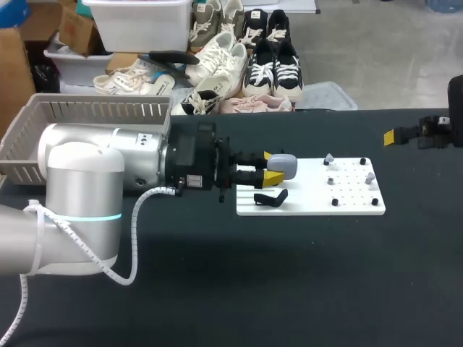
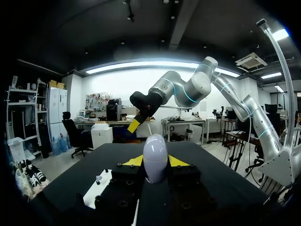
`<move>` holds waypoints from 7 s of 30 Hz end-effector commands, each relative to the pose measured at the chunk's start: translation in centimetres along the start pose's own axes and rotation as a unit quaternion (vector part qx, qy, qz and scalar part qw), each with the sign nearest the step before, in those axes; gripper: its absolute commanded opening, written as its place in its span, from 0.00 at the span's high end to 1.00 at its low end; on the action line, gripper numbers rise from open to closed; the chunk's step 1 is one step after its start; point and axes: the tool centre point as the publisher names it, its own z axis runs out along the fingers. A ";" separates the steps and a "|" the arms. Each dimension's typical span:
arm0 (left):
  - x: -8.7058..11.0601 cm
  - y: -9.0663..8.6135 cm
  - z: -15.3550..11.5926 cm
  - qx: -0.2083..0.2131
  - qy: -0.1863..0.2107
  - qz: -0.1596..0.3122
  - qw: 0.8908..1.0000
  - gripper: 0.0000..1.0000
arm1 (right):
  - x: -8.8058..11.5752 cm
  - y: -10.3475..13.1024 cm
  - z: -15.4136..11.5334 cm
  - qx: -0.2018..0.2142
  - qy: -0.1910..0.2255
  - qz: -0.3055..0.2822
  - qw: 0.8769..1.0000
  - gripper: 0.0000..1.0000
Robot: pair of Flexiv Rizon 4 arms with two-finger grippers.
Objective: Pick up each earbud case from the left stands, insert the matching earbuds, close the lid, and place the case in the box.
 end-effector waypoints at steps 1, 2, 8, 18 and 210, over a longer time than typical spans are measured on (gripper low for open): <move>0.7 1.5 1.0 0.029 -0.003 0.003 1.000 1.00 | 1.2 0.9 -2.4 -0.008 -0.010 -0.010 1.000 0.00; 0.7 1.5 1.1 0.031 -0.003 0.003 1.000 1.00 | 1.3 1.3 -2.8 -0.010 -0.011 -0.014 1.000 0.00; 1.0 1.7 1.9 0.040 -0.008 0.003 0.999 1.00 | 2.6 4.6 -3.9 -0.024 -0.007 -0.060 0.998 0.00; 1.5 1.6 2.0 0.031 -0.006 -0.002 1.000 1.00 | 3.4 10.2 -3.6 -0.057 0.010 -0.125 0.991 0.00; 2.4 1.9 1.9 -0.007 0.000 0.013 1.000 1.00 | 5.9 -4.1 11.0 0.251 0.313 -0.147 0.904 0.58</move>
